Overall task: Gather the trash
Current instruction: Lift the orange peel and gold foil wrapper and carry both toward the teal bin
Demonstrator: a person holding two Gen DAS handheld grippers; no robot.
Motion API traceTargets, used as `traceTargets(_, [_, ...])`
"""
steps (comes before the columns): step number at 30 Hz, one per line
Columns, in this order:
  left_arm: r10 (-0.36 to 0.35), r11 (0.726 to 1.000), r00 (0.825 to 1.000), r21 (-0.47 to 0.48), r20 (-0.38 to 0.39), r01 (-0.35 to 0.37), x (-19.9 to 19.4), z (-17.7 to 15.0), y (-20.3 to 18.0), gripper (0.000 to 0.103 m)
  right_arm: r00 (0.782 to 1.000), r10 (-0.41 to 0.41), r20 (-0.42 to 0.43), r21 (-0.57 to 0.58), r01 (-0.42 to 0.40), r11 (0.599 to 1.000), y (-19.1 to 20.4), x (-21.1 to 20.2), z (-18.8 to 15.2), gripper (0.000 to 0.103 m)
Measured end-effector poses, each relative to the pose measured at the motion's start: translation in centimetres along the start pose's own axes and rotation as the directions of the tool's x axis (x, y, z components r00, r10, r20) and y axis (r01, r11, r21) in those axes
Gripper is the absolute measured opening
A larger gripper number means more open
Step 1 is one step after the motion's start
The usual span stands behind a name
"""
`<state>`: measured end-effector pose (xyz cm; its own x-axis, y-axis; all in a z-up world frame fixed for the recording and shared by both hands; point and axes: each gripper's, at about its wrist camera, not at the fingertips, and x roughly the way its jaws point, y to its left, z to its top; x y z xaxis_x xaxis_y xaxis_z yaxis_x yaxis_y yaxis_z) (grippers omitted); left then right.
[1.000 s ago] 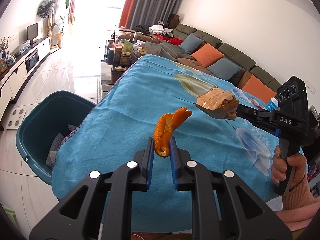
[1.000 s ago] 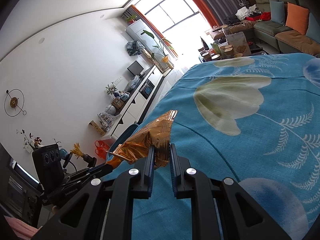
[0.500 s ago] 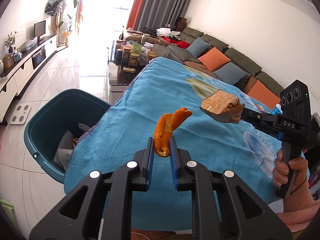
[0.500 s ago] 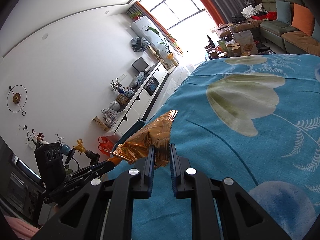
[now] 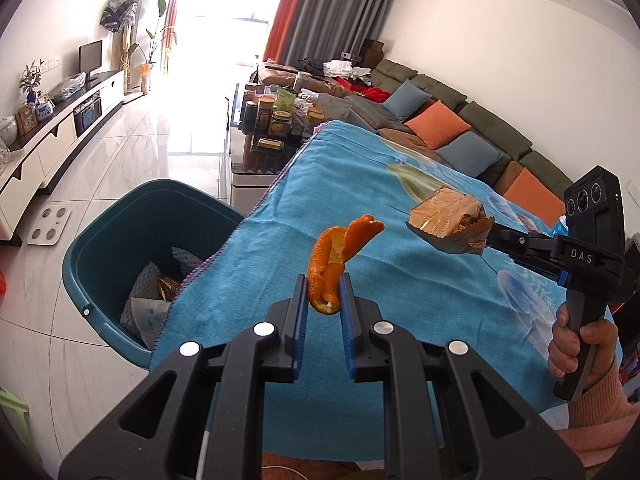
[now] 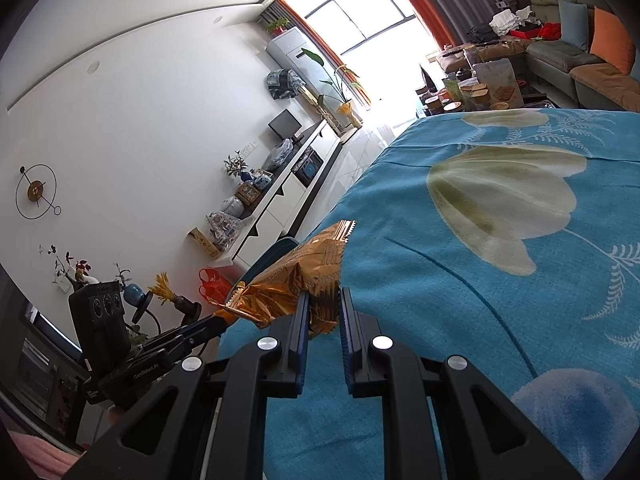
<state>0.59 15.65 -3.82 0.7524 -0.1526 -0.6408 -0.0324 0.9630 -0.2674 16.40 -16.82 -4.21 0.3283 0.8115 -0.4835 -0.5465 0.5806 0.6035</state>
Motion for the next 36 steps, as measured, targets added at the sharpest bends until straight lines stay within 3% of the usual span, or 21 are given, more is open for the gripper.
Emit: traceTargets(36, [0.052, 0.997, 0.998, -0.060, 0.026, -0.050, -1.1, 0.0, 3.0, 0.016, 0.999, 0.023, -0.048, -0.045, -0.026, 0.999, 2.0, 2.1, 0.8, 0.013])
